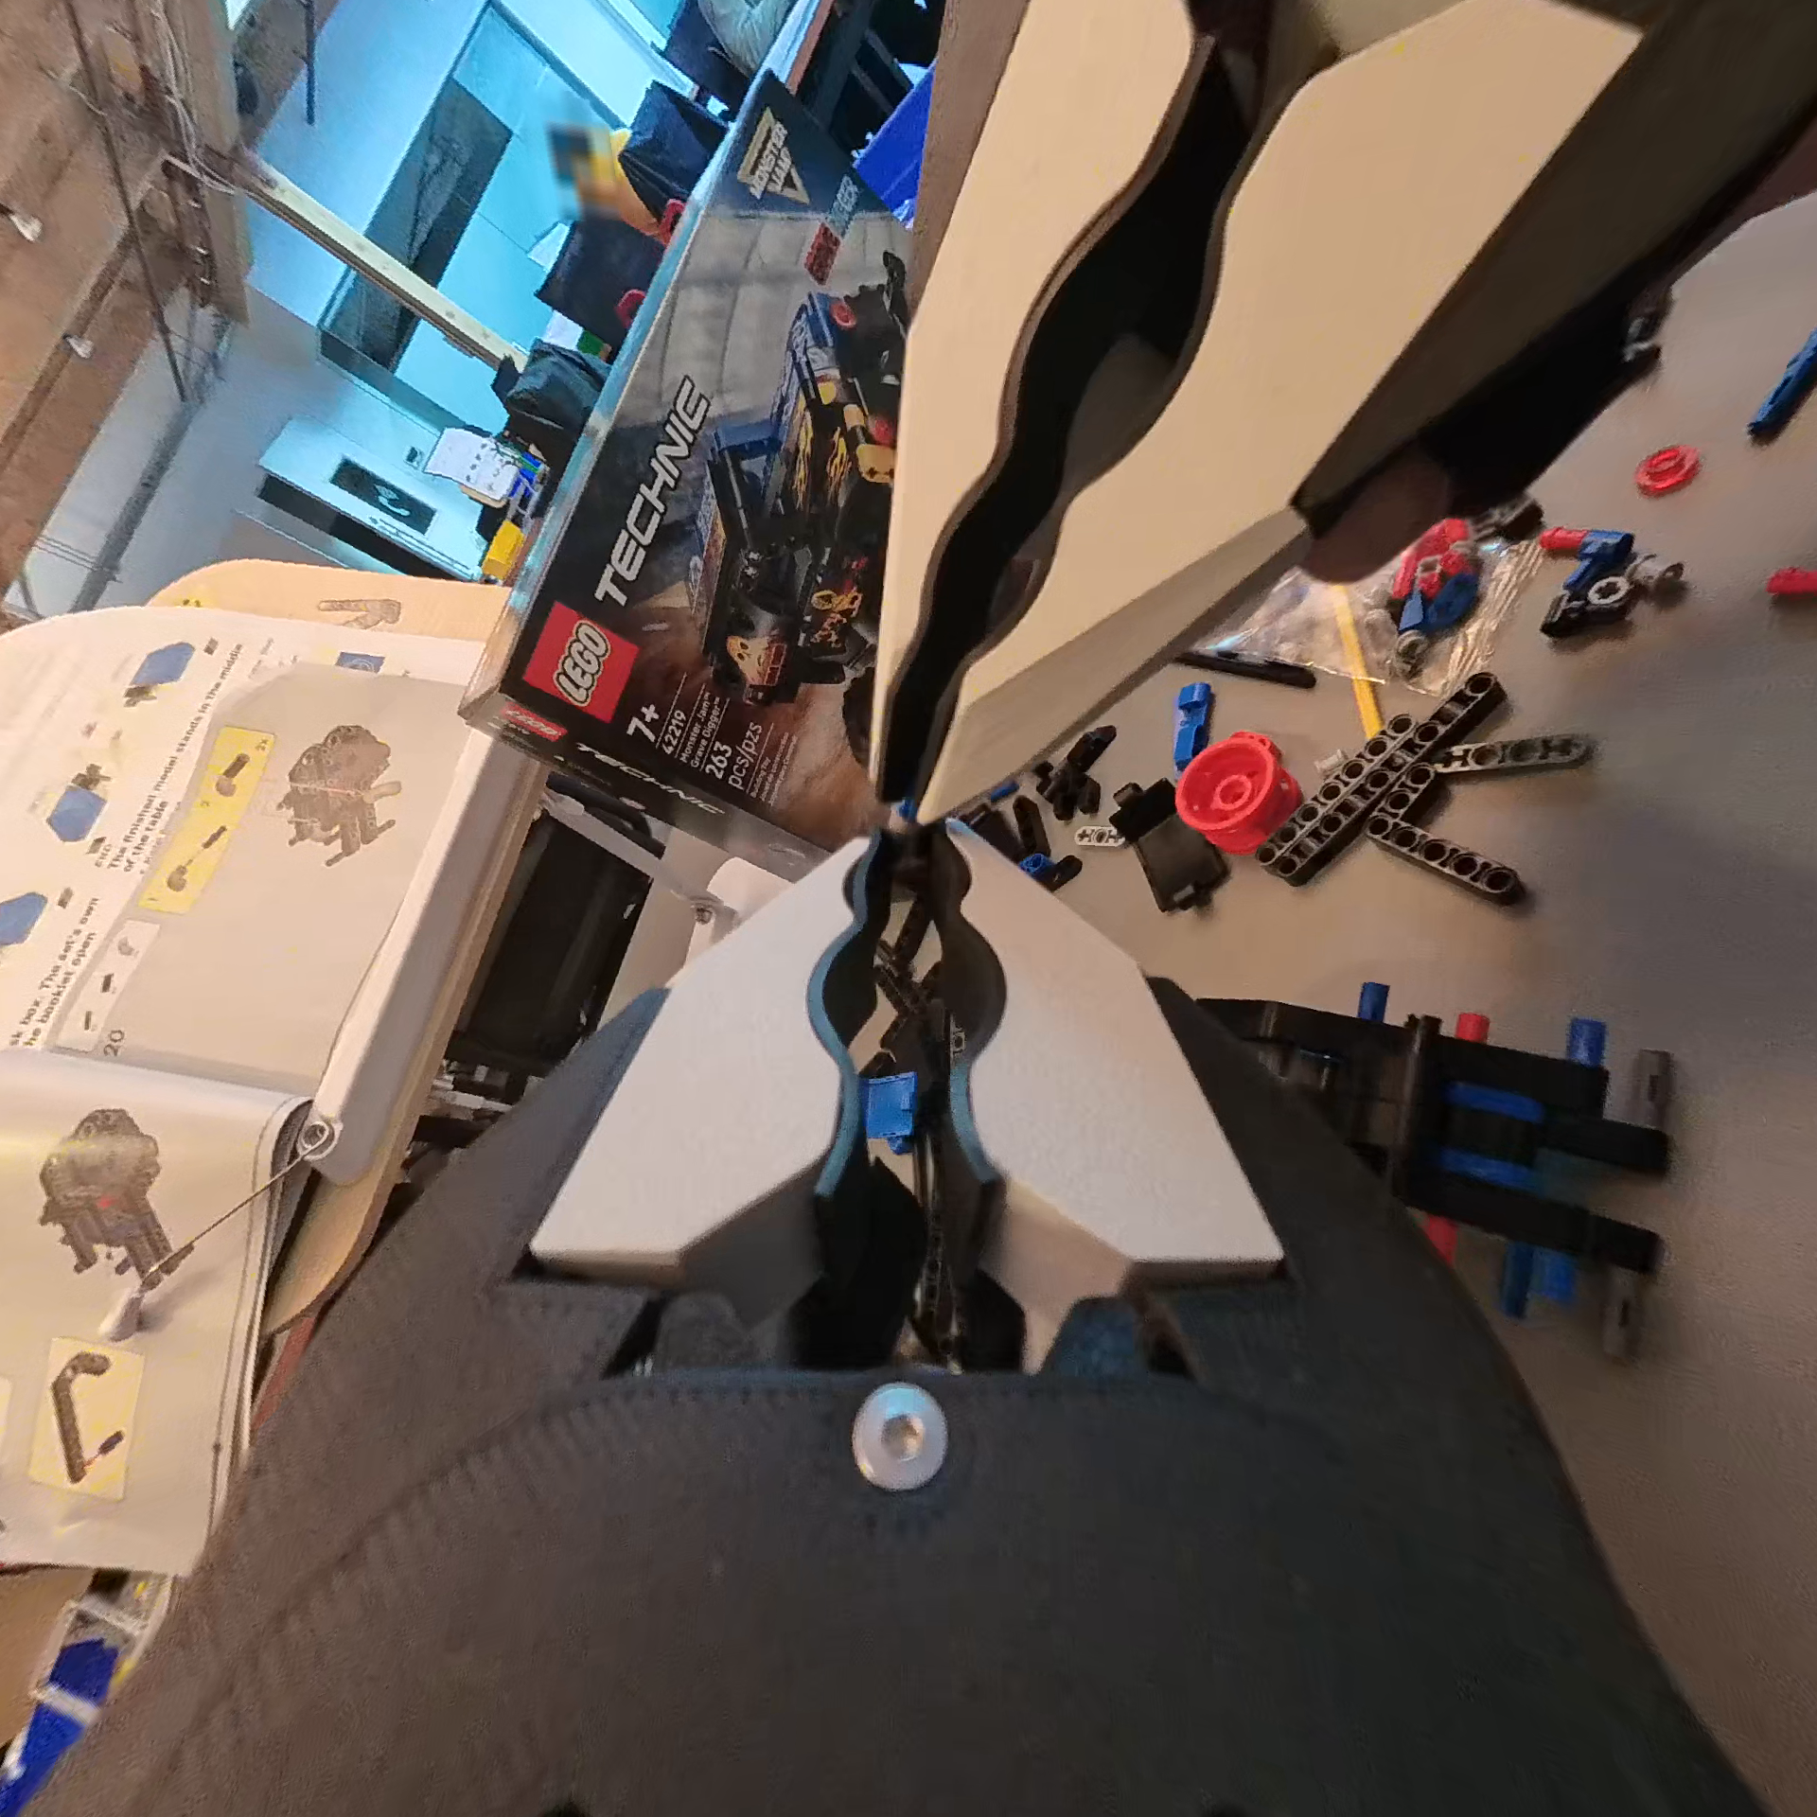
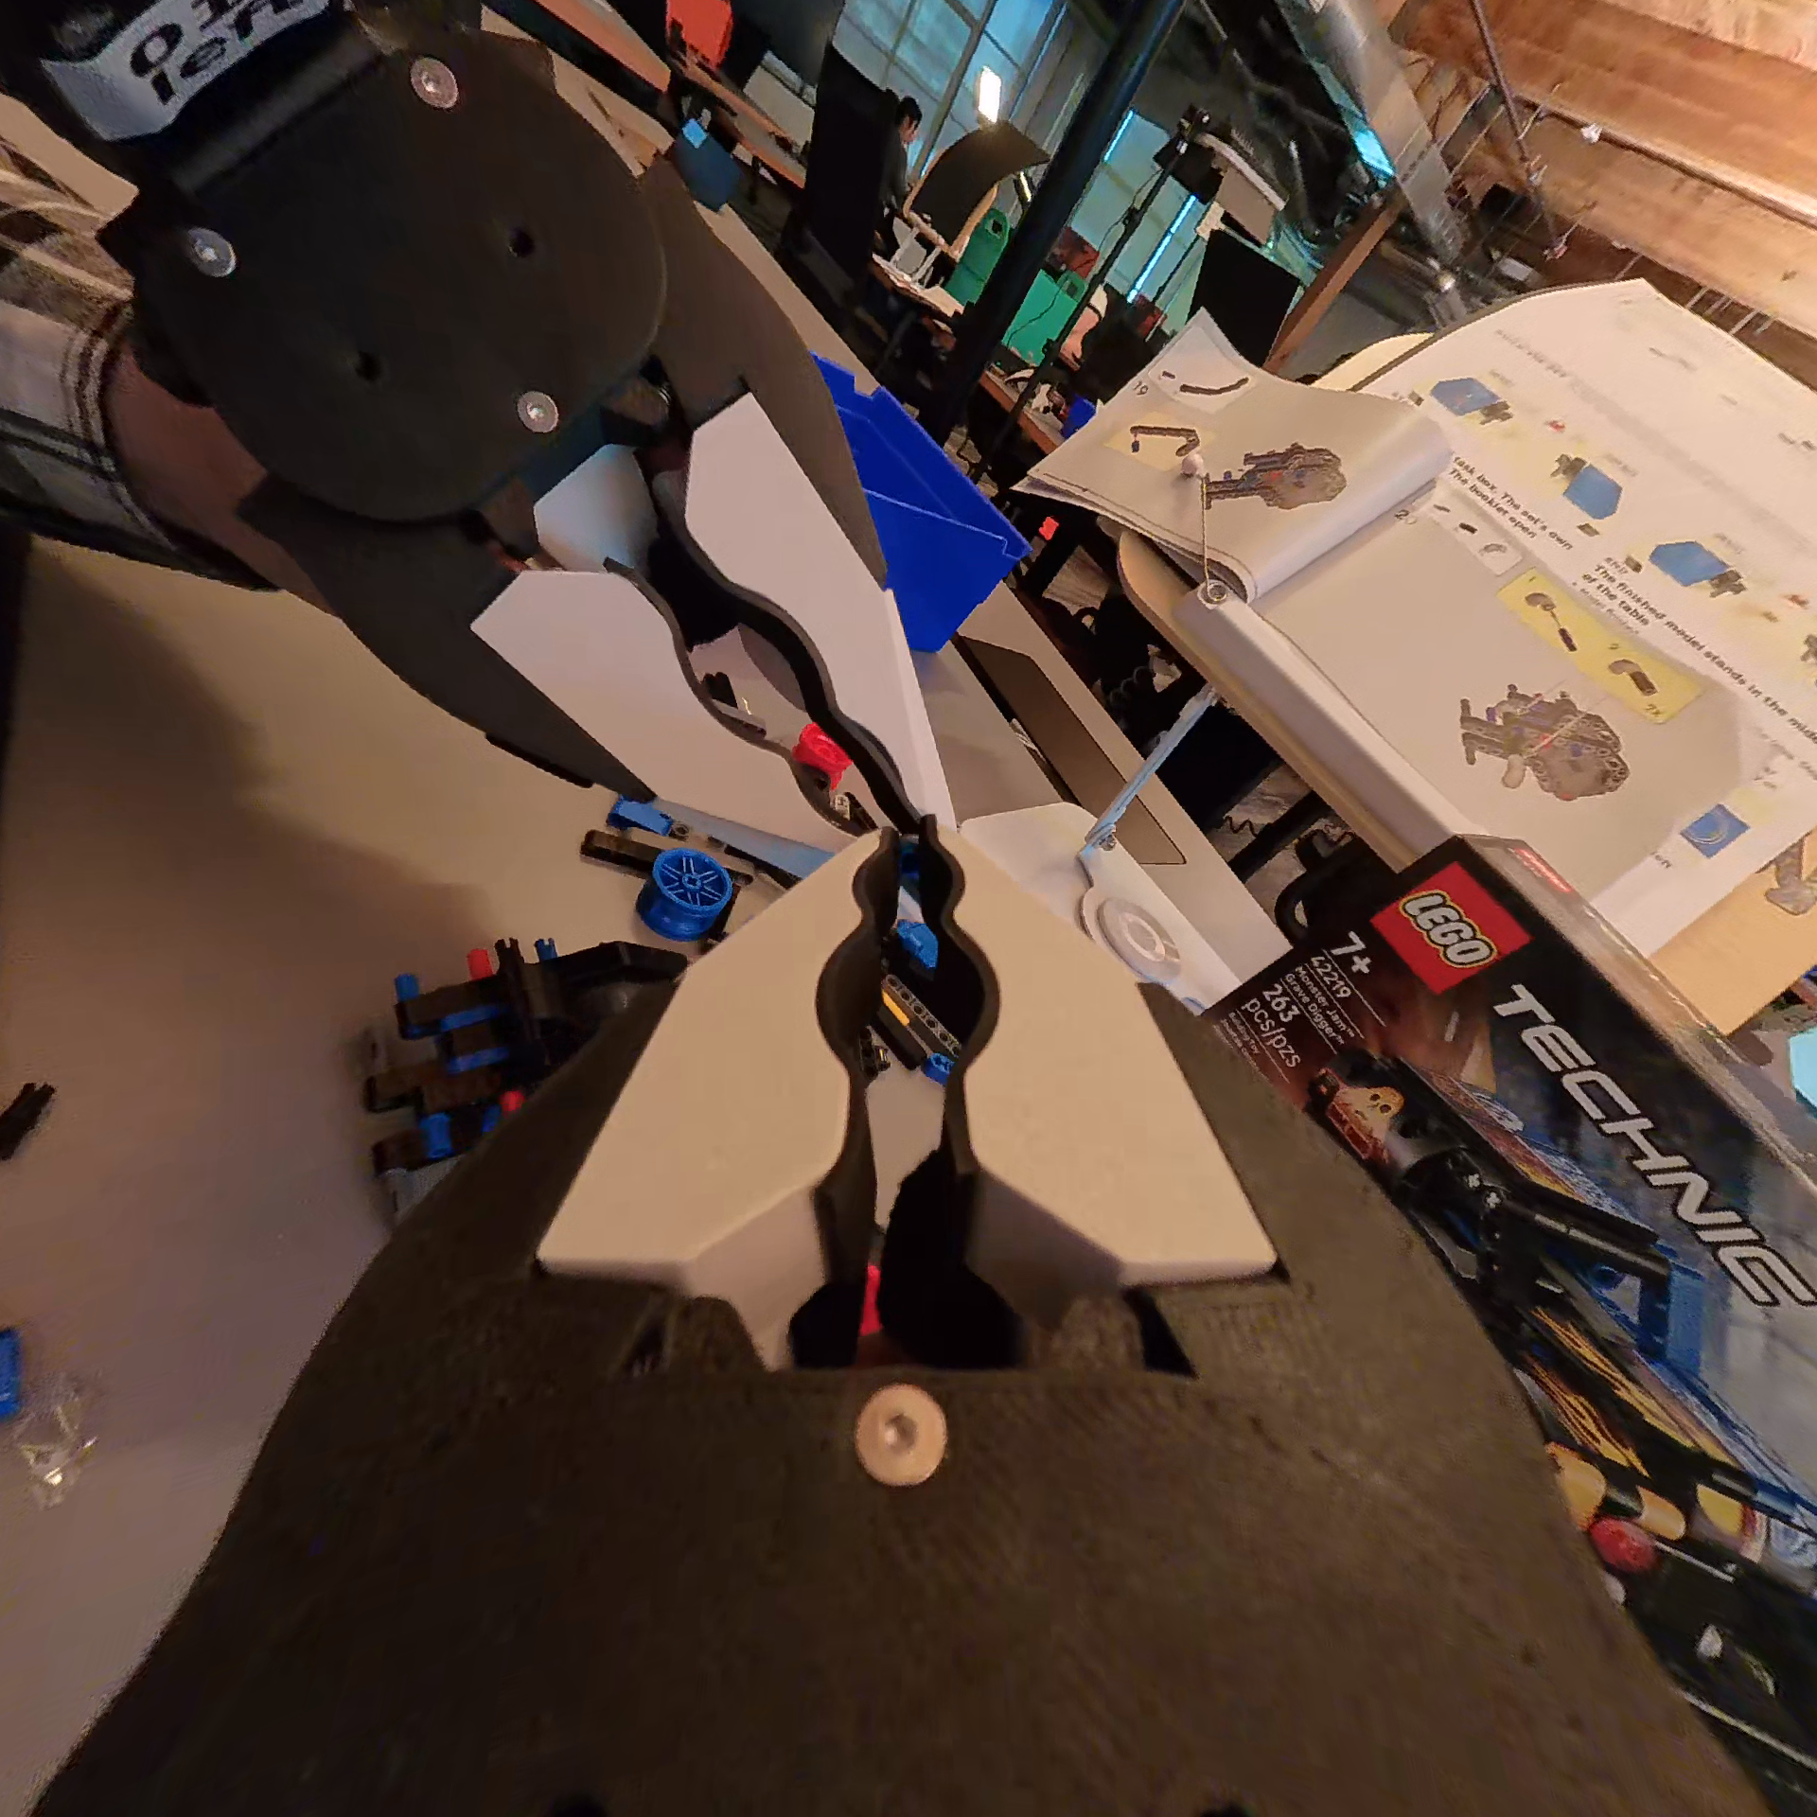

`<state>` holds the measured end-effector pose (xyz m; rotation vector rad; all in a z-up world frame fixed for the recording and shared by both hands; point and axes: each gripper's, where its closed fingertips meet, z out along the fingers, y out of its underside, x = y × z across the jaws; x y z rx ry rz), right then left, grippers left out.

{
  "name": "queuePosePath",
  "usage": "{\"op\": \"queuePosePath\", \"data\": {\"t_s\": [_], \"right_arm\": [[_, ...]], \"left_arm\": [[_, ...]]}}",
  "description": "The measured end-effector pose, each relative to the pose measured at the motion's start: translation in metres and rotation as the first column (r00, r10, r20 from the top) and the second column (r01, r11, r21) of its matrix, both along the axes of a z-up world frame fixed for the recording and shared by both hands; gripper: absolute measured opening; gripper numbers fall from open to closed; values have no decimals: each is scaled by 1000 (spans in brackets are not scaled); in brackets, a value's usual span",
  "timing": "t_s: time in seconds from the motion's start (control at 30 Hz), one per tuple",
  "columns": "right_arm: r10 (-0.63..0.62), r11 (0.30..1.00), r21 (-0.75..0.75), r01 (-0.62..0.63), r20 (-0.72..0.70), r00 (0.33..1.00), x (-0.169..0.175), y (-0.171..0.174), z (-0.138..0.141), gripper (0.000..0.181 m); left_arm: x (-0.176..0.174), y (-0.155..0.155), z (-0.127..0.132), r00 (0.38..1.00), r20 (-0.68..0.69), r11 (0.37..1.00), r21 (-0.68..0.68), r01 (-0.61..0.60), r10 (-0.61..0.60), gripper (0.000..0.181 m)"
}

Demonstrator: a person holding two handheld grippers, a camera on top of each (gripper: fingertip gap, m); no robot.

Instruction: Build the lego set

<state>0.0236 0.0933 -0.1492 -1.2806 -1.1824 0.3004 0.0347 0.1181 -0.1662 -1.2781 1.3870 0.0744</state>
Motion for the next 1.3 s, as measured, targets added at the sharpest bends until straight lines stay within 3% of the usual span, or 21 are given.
{"op": "queuePosePath", "data": {"t_s": [0.03,0.17,0.3,0.43,0.63,1.0,1.3], "right_arm": [[7,1000,-18,-7,-12,1000,0,0,0,2],[66,980,-178,-95,-162,985,5,1,7,1],[118,918,-315,-241,-361,925,12,-1,21,1],[137,864,-379,-332,-458,878,16,-2,25,2],[182,833,-390,-393,-477,860,15,-9,25,1],[170,919,-268,-288,-388,906,9,-8,26,0],[150,906,-322,-275,-366,919,12,-4,23,1]], "left_arm": [[1,0,-1,1000,8,1000,-12,5,-5,3],[3,0,6,996,69,998,-20,56,-54,6],[0,-5,22,985,143,995,24,97,-99,17],[7,-15,25,978,138,986,78,149,-159,9],[7,-21,28,973,140,982,66,177,-184,5],[11,-22,21,986,126,994,16,109,-110,4],[10,-20,18,980,157,988,-66,138,-126,5]]}}
